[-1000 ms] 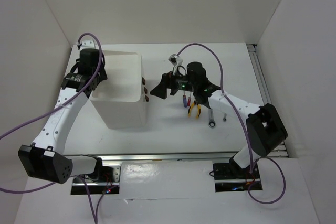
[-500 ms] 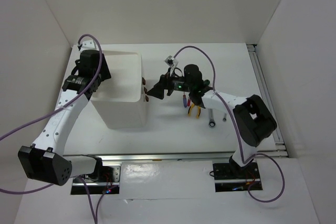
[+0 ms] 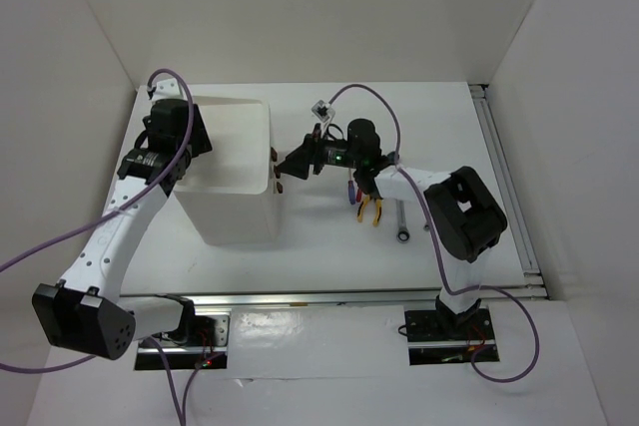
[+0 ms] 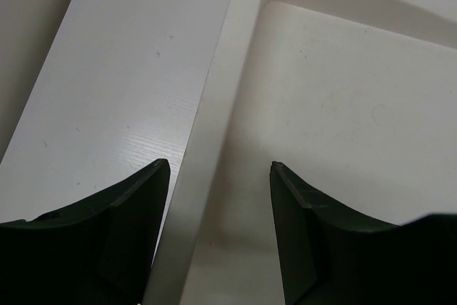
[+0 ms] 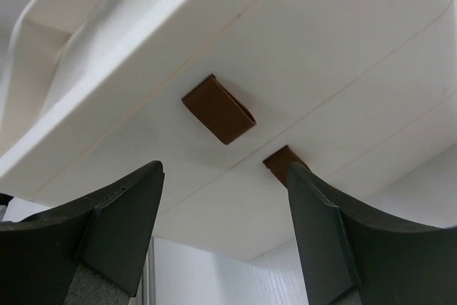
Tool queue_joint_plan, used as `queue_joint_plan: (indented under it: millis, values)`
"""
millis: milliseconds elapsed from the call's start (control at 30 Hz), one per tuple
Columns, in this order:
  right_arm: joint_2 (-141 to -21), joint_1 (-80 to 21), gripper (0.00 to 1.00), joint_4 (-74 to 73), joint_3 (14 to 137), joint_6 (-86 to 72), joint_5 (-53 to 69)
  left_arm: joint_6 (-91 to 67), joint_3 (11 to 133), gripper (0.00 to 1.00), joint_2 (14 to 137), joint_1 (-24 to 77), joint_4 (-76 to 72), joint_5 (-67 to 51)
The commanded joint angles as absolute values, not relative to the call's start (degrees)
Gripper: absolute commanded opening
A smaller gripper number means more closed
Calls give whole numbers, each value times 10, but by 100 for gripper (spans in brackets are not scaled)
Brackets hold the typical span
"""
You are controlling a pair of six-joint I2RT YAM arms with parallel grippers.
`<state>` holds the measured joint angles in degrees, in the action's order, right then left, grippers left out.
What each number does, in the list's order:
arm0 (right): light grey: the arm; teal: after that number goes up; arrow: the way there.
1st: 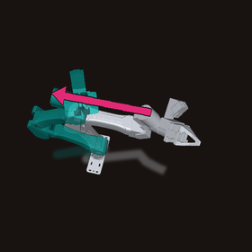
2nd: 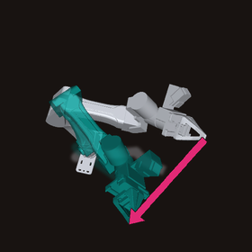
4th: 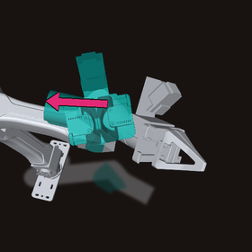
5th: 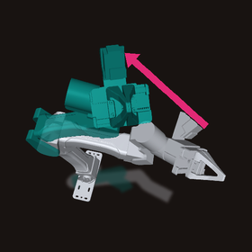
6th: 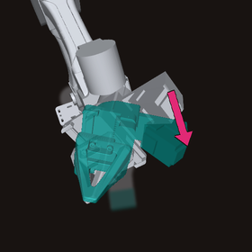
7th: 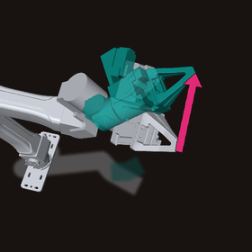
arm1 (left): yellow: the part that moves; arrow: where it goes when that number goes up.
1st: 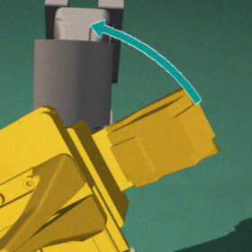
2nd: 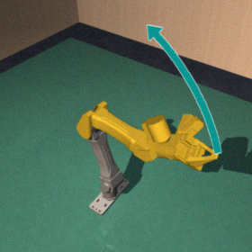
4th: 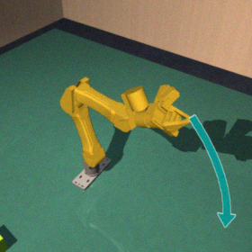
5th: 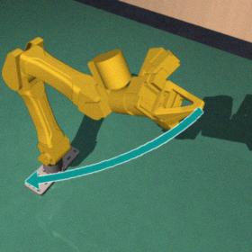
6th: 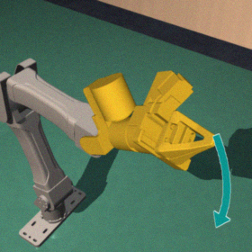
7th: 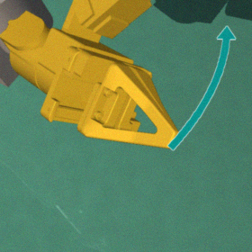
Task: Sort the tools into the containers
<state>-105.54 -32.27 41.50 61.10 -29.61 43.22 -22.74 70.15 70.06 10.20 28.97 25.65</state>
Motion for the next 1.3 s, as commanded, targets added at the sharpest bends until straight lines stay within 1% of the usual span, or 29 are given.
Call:
queue_joint_plan:
  millis: [0, 100, 167, 233, 267, 333, 467, 500, 533, 867, 967, 1033, 1067, 1100, 1167, 1200, 1233, 1267]
  values:
    - [-1062, -320, 77, 471, 650, -303, 442, -226, 681, 70, 700, 111, 351, 231]
    - [-1077, -320, 77, 482, 662, -303, 447, -226, 681, 70, 700, 111, 351, 231]
    - [-1085, -314, 74, 499, 662, -327, 454, -226, 676, 71, 700, 111, 351, 231]
    - [-1097, -314, 74, 518, 662, -338, 460, -226, 676, 73, 700, 111, 351, 231]
    - [-1097, -314, 74, 518, 668, -338, 460, -226, 676, 76, 700, 116, 351, 236]
    - [-1103, -314, 74, 518, 668, -338, 460, -226, 671, 77, 700, 116, 351, 236]
    - [-1114, -314, 73, 536, 668, -344, 460, -226, 671, 77, 700, 116, 351, 236]
    - [-1114, -314, 71, 536, 675, -344, 465, -226, 671, 77, 700, 116, 345, 236]
    - [-1114, -314, 68, 536, 675, -344, 465, -226, 671, 77, 700, 116, 345, 236]
    - [-1114, -314, 67, 536, 692, -349, 476, -226, 665, 77, 695, 121, 345, 242]
    - [-1125, -314, 63, 546, 692, -354, 476, -226, 665, 77, 695, 121, 345, 242]
    - [-1130, -314, 59, 562, 692, -366, 483, -226, 665, 77, 695, 121, 345, 242]
    - [-1136, -314, 53, 567, 692, -366, 483, -226, 665, 77, 695, 127, 345, 242]
    - [-1136, -314, 49, 575, 698, -371, 489, -226, 665, 77, 695, 127, 345, 242]
    - [-1136, -314, 49, 575, 698, -371, 489, -226, 665, 77, 695, 127, 345, 242]
    - [-1136, -314, 46, 575, 698, -371, 489, -226, 665, 77, 695, 127, 345, 242]
    - [-1136, -314, 46, 575, 704, -371, 489, -226, 665, 77, 695, 127, 345, 247]
    - [-1136, -314, 42, 575, 704, -371, 494, -226, 665, 77, 695, 127, 345, 247]
